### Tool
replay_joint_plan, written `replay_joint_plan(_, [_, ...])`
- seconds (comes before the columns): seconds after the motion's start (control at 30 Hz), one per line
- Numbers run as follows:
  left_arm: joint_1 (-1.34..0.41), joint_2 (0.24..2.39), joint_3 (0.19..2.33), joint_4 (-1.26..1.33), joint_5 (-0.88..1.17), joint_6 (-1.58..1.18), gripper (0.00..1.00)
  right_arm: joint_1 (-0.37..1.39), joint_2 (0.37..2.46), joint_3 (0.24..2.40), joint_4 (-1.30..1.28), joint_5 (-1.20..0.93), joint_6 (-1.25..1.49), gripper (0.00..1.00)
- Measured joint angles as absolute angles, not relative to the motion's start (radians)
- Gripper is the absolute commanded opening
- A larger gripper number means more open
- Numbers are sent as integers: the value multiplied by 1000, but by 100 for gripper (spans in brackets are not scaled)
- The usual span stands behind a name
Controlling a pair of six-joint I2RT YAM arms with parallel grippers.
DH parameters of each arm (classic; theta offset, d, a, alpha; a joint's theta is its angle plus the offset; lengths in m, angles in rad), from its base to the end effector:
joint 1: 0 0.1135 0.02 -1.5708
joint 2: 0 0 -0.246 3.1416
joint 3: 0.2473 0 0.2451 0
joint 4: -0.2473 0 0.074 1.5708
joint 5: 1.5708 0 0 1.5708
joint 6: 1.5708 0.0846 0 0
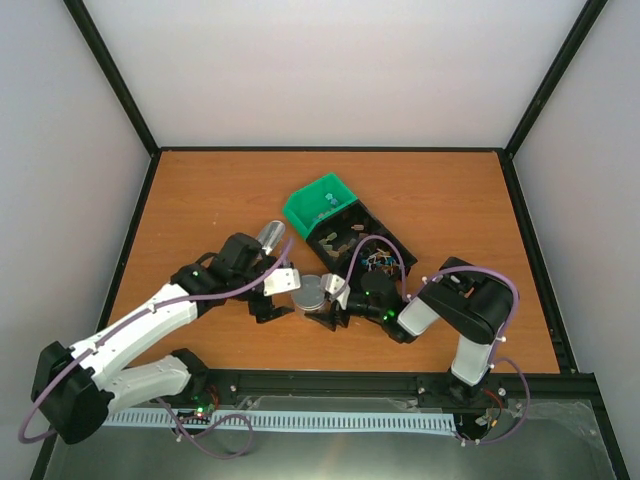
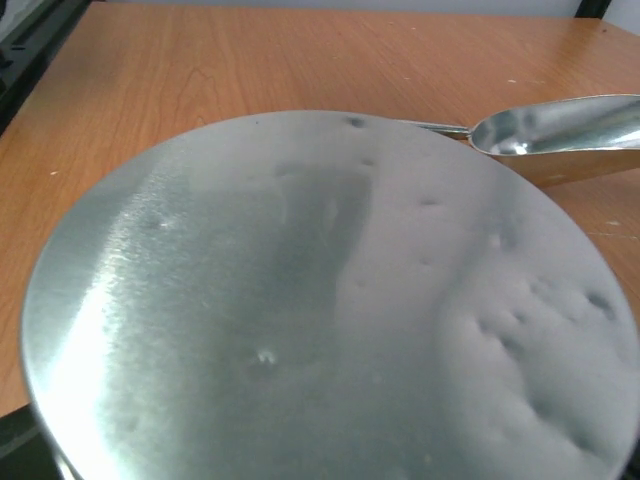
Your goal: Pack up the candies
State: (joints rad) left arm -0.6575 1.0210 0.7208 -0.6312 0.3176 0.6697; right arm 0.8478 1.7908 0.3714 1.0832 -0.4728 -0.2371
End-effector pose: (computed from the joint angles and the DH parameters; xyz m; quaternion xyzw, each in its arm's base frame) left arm 0.1646 -0.1605 0.1864 0.6165 0.7078 -0.1482 0.3112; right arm 0.1761 0.2578 0.0784 -0.5254 0.6090 0.3513 0.4793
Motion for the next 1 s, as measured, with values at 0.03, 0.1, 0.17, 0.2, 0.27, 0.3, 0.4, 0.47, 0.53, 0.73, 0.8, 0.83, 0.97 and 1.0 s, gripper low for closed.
replay_joint_plan(0.03, [-661, 1032, 737, -628, 331, 638, 96, 848, 1791, 375, 1079, -464, -234, 63])
replay_joint_plan(0.1, [-673, 1048, 748, -611, 347, 581, 99, 848, 1794, 382, 1075, -451, -226, 63])
replay_joint_plan(0.17, [-688, 1068, 748, -593, 350, 526, 100, 849, 1800, 391, 1073, -440, -220, 63])
replay_joint_plan(0.2, [-694, 1082, 748, -580, 350, 496, 100, 850, 1803, 397, 1073, -434, -219, 63])
replay_joint_plan(0.27, [-698, 1113, 748, -553, 350, 447, 100, 854, 1806, 404, 1071, -421, -217, 63])
replay_joint_plan(0.3, [-699, 1132, 748, -535, 349, 418, 100, 857, 1808, 407, 1069, -416, -216, 63])
replay_joint_plan(0.4, [-708, 1180, 748, -482, 331, 353, 100, 864, 1816, 418, 1068, -403, -214, 64])
replay_joint_plan(0.47, [-714, 1202, 748, -445, 311, 328, 100, 868, 1820, 423, 1067, -399, -209, 64])
replay_joint_plan(0.53, [-719, 1220, 747, -411, 291, 304, 100, 871, 1822, 427, 1066, -395, -205, 64])
replay_joint_plan(0.73, [-722, 1248, 744, -358, 284, 284, 90, 873, 1833, 437, 1067, -392, -204, 71])
replay_joint_plan(0.8, [-722, 1256, 743, -349, 284, 288, 87, 872, 1834, 437, 1068, -391, -201, 71])
replay_joint_plan(0.83, [-723, 1257, 743, -346, 284, 292, 86, 872, 1834, 437, 1068, -388, -200, 71])
replay_joint_plan(0.97, [-723, 1257, 743, -343, 286, 317, 86, 872, 1834, 437, 1068, -381, -197, 72])
replay_joint_plan(1.0, [-723, 1255, 743, -340, 292, 327, 88, 872, 1834, 437, 1069, -381, -197, 72])
